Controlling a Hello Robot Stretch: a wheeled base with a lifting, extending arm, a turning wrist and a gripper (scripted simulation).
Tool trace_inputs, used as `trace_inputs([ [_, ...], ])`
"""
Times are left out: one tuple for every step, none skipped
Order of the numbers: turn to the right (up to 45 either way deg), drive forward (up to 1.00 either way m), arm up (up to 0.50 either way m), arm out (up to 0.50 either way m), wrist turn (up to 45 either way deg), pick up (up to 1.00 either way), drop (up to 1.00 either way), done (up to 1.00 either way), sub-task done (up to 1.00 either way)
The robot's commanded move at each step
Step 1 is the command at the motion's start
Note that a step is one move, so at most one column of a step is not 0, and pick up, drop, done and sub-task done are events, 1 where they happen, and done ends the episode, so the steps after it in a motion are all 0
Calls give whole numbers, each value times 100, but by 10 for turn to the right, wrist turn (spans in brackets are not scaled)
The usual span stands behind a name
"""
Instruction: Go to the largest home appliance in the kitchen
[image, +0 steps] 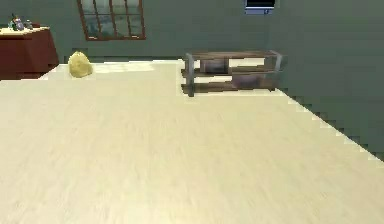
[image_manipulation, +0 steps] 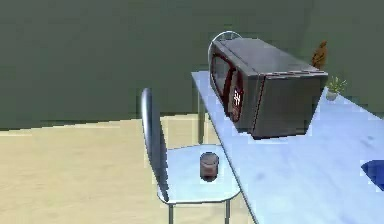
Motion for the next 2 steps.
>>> trace_inputs([
  [-450, 0, 0, 0, 0, 0, 0, 0, 0],
  [0, 30, 0, 0, 0, 0, 0, 0, 0],
])
